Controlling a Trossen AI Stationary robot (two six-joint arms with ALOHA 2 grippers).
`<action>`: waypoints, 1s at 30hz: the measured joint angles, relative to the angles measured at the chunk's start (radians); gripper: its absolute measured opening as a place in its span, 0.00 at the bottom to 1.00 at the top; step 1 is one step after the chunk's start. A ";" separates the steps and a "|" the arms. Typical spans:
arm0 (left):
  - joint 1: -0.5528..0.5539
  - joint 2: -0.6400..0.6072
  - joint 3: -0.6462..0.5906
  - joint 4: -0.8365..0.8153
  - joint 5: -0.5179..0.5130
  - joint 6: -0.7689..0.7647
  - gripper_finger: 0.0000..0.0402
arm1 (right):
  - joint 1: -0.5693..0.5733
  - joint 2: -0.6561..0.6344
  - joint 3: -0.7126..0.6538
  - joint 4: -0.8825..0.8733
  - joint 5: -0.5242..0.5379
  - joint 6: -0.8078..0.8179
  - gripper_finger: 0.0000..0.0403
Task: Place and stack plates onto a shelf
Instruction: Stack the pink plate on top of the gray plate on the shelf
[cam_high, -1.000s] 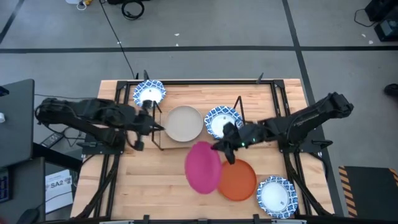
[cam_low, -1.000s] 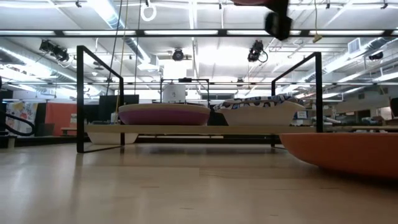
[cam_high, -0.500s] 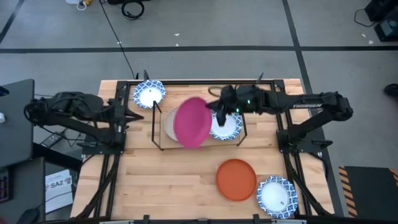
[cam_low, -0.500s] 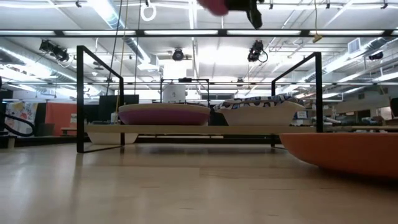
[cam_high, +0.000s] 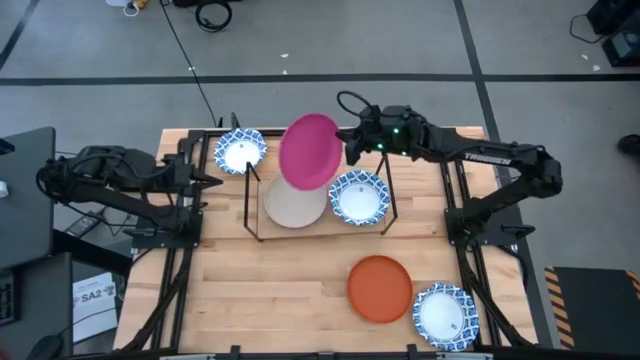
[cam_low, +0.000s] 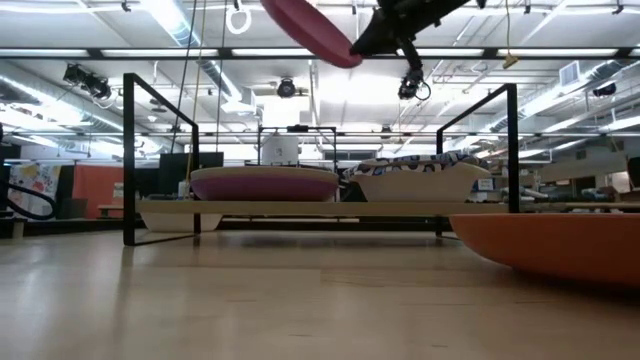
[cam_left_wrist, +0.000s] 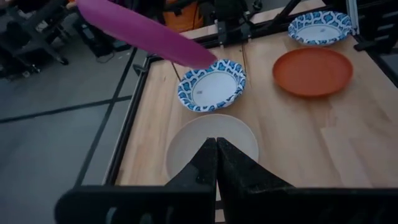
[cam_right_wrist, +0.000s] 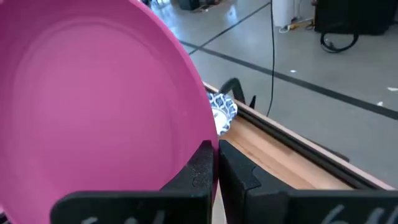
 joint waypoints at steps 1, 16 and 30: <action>-0.001 0.001 0.000 -0.004 0.000 -0.007 0.02 | -0.004 0.015 0.000 0.022 -0.017 -0.006 0.04; 0.000 0.001 0.000 -0.010 0.000 -0.034 0.02 | -0.022 0.305 0.000 0.144 -0.190 -0.025 0.04; 0.000 0.001 0.000 -0.009 0.000 -0.051 0.02 | -0.026 0.400 0.000 0.154 -0.226 -0.023 0.04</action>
